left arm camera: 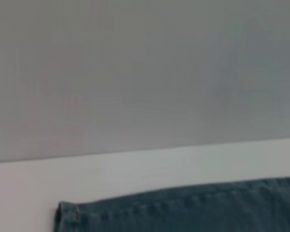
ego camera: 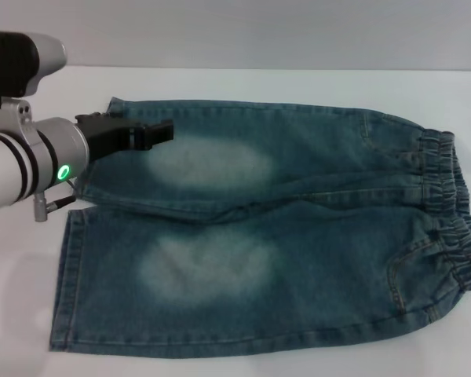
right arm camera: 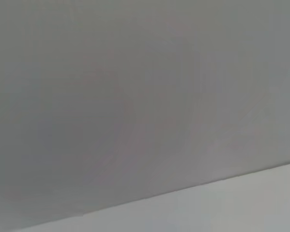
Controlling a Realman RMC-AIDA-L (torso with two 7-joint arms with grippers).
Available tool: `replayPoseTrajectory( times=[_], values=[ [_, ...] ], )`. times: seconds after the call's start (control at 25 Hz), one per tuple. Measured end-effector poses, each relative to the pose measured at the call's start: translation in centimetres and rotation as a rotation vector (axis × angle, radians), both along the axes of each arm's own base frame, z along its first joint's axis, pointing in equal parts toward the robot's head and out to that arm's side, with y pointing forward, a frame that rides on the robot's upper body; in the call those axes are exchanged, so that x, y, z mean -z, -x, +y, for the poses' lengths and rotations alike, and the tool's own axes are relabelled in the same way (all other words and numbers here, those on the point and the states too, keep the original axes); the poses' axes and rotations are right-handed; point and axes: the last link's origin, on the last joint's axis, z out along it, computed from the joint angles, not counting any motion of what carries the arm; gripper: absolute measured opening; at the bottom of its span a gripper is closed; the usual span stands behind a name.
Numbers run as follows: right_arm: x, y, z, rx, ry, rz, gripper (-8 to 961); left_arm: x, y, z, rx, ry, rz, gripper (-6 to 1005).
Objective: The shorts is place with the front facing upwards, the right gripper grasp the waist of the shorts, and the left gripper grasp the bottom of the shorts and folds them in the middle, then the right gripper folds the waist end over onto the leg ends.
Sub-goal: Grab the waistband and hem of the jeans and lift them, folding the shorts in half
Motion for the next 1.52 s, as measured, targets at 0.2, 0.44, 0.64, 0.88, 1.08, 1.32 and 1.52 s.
replayPoseTrajectory(
  times=[0.2,0.44,0.64,0.88,1.08,1.32,1.52],
  values=[
    [-0.2,0.1,-0.7,0.049,0.101,0.008,800,-1.2,-1.4,-1.4,-0.03,0.118,0.048,846],
    [-0.6,-1.4,-1.0,0.105,0.098,0.021,799,-1.6,-0.9,-2.8,-0.129,0.203,0.147,845],
    [-0.6,-1.8,-1.5,0.124,0.111,0.038,797,-2.5,-0.9,-3.8,-0.199,0.215,0.193,845],
    [-0.7,-2.5,-2.1,0.147,0.11,0.044,796,-4.5,-1.9,-5.7,-0.296,0.2,0.24,844],
    [-1.0,-3.3,-2.3,0.165,0.104,0.029,794,-4.4,-2.1,-7.2,-0.369,0.268,0.27,843],
    [-0.9,-4.4,-2.4,0.178,0.114,0.012,793,-3.8,-1.4,-9.0,-0.47,0.337,0.288,835],
    [-0.6,-4.8,-2.3,0.177,0.12,0.005,792,-3.1,-0.7,-10.7,-0.56,0.405,0.318,824]
  ],
)
